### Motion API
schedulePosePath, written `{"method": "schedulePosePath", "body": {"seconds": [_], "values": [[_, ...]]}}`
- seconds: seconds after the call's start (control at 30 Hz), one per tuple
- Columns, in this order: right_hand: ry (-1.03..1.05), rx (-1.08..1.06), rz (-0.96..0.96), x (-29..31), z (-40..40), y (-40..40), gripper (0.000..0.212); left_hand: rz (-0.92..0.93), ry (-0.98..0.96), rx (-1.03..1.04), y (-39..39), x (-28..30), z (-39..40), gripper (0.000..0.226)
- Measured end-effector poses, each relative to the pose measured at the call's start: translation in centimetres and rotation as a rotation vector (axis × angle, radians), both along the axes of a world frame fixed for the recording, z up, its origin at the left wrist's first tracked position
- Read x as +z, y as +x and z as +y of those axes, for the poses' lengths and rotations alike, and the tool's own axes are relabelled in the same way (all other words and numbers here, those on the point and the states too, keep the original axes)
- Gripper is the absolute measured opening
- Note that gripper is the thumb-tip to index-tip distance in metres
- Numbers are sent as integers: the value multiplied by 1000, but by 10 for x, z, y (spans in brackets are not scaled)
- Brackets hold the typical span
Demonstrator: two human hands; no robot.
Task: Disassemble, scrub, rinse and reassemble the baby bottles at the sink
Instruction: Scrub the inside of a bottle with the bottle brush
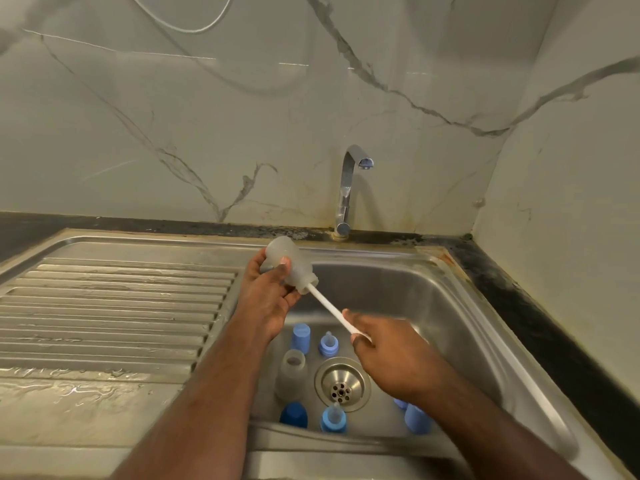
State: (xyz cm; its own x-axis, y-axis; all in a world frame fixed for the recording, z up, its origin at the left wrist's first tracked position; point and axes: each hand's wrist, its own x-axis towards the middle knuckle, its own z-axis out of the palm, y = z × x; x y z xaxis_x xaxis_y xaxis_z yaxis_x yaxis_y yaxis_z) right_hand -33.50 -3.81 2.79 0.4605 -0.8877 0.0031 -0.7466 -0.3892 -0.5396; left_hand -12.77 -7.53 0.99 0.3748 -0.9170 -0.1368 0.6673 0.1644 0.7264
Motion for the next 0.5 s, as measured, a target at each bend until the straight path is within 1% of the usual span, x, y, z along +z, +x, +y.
{"method": "schedulePosePath", "body": {"seconds": [0.03,0.07,0.1,0.13,0.2,0.23,0.27,0.3,0.33,0.4,0.43,0.47,0.5], "values": [[120,-1,-112,2,1,-4,42,16,1,13,1,0,0,50],[181,-7,-204,4,2,-7,40,28,2,25,3,0,0,49],[176,-13,-241,5,2,-8,39,35,3,34,4,-1,-1,49],[108,-22,-209,5,1,-9,40,37,3,40,3,-1,-2,49],[-120,-9,11,-1,0,-6,46,21,0,48,1,-2,-3,49],[-197,8,105,-4,1,-2,48,7,0,52,0,-2,-4,50],[-236,8,145,-7,2,3,50,-1,1,61,0,-2,-5,51],[-231,16,155,-7,2,4,49,2,3,77,2,-3,-6,52],[-157,21,87,-6,2,3,47,21,9,96,4,-4,-7,52],[88,-1,-149,-2,3,-3,42,62,33,128,9,-6,-9,50],[107,-13,-207,0,4,-5,41,70,42,137,10,-7,-9,50],[48,-11,-179,1,4,-8,42,74,40,143,11,-7,-9,49],[-57,-1,-79,0,4,-9,44,80,36,150,12,-7,-10,48]]}}
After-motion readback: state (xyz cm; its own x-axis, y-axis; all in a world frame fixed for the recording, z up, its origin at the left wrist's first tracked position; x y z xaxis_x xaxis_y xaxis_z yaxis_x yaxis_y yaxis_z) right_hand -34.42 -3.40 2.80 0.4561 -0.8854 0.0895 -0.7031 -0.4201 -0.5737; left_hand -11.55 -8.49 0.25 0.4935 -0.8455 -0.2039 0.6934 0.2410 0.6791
